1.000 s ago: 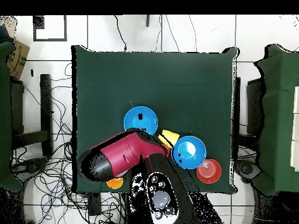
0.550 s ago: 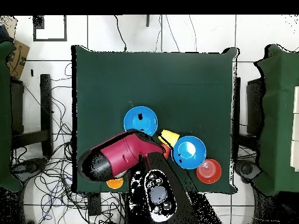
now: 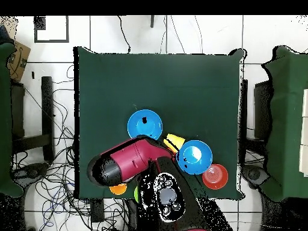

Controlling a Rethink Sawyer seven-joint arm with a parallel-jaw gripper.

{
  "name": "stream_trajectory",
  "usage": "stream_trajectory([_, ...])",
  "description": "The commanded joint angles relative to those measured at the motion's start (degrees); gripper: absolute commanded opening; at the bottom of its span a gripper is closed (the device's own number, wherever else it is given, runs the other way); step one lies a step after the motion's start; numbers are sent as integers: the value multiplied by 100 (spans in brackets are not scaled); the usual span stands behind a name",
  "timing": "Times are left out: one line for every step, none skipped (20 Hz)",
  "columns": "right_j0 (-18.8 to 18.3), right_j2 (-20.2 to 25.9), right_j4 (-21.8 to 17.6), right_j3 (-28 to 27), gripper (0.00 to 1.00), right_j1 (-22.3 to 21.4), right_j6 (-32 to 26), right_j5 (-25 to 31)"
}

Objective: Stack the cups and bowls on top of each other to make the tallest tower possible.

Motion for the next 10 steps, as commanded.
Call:
stream_trajectory([155,-201,-195,0,100,516,735,-471])
stream_trajectory([161,-203,-172,16,100,531,748,-506])
stream_trajectory([168,-208,-151,24,100,528,745,-518])
stream_trajectory([175,-212,-130,31,100,525,743,-530])
stream_trajectory([213,-218,-86,23,100,565,780,-556])
stream_trajectory([246,-238,-74,21,100,580,790,-563])
stream_trajectory([273,-255,-66,25,100,588,807,-575])
stream_trajectory([301,-271,-58,29,100,596,824,-588])
stream_trajectory([303,-275,-36,44,100,587,813,-592])
stream_trajectory([320,-287,-14,51,100,587,812,-603])
